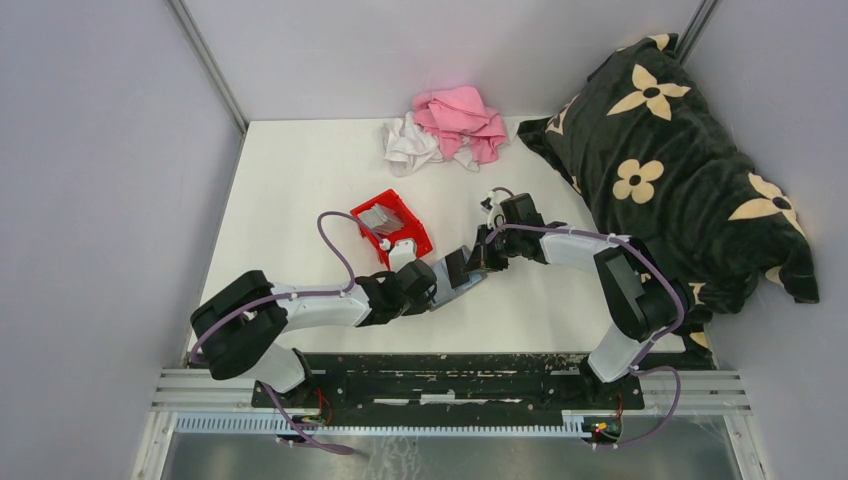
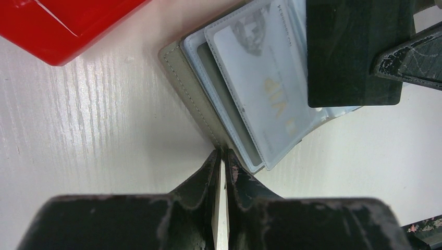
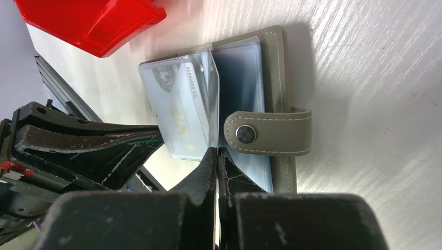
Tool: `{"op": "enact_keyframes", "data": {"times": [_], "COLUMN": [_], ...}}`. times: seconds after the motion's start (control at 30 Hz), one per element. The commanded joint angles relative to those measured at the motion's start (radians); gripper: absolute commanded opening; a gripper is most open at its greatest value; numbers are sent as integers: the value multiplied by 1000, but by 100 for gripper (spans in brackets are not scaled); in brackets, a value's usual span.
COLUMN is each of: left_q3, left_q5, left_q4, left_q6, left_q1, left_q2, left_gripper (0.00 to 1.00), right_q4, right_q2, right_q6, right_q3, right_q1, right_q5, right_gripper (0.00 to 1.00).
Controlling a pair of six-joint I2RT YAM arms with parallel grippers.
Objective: Put the credit cards into the card holder
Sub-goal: Insert the credit card into the card holder.
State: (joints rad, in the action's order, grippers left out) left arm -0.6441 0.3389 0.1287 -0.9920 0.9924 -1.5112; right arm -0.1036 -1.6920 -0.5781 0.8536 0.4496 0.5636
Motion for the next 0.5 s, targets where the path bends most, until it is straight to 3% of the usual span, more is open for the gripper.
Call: {"op": "enact_keyframes", "data": {"times": [0.0, 0.47], "left_q3": [77, 66], "left_q5": [-26, -34], "left_q4": [239, 235], "left_q6": [9, 12], "left_q1": [-9, -20], "left_q2": [-85, -128], "left_gripper": [14, 13], "right_q4": [41, 123], "right_q2": [-15, -26], "right_q6": [12, -54], "right_q3": [-22, -76], "right_q1": [-4, -3], "right_q5": [16, 91], "right_gripper": [1, 1]}}
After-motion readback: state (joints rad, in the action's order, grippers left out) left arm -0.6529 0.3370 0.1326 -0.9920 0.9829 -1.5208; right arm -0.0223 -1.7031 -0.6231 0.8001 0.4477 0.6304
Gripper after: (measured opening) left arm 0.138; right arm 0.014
